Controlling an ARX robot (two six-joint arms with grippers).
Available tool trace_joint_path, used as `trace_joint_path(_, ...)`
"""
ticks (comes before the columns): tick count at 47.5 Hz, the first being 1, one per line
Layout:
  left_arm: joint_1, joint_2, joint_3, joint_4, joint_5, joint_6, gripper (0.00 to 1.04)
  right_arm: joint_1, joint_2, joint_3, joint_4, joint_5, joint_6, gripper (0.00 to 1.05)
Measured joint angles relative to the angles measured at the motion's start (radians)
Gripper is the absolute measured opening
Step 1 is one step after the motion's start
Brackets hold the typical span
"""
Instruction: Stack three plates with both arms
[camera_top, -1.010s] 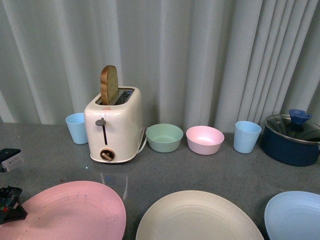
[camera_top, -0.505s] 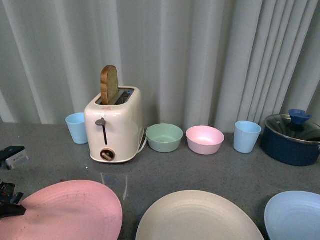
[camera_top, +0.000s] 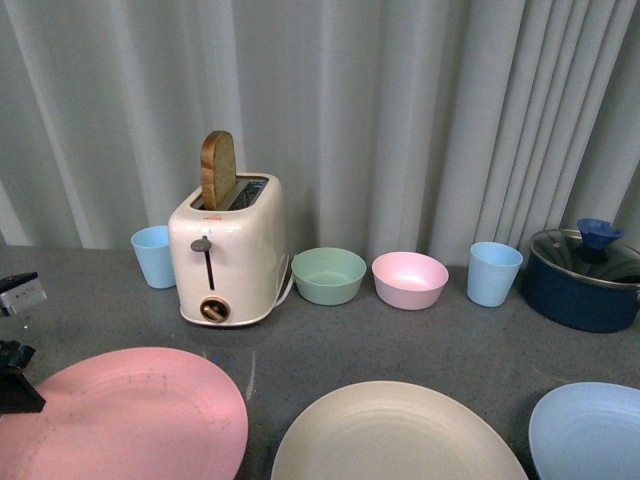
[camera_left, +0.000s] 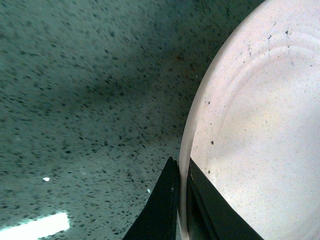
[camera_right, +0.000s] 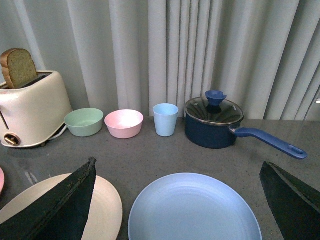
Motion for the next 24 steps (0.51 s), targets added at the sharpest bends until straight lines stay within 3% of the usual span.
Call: trace_joint_path(24, 0.06, -0.084, 0.185, -0.143, 0.039, 0.007, 0.03, 0.0, 0.0, 0.0, 0.0, 0.0, 0.0, 0.97)
